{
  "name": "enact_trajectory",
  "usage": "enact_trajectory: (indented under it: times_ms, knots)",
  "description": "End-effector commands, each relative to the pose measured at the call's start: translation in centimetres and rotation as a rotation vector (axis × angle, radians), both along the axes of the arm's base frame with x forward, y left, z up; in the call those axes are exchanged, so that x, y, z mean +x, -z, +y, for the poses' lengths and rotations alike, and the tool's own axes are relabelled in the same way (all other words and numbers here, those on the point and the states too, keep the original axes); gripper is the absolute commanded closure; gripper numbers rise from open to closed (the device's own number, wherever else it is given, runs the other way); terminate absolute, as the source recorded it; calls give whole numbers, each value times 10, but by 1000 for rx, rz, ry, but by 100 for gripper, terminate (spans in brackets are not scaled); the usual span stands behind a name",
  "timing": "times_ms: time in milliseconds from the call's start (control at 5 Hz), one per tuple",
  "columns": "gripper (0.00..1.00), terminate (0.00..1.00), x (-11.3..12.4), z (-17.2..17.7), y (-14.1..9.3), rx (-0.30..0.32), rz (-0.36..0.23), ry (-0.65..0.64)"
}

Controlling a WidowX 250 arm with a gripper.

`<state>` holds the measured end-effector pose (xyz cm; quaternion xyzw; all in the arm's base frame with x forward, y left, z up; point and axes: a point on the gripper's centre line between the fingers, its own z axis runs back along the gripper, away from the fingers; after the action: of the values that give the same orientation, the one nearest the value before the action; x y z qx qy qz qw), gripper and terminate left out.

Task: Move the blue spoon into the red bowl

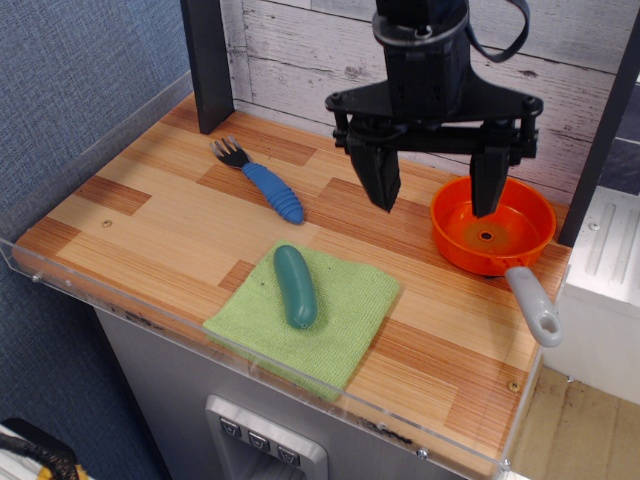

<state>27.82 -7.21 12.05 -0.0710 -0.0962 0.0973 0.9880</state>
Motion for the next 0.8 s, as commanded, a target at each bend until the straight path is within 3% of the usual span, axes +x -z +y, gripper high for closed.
enact_trajectory:
  times_ms: [0, 600]
  knots:
    - [0, 0, 25, 56, 3, 19, -33, -418]
    - [0, 0, 62, 120, 33, 49, -19, -609]
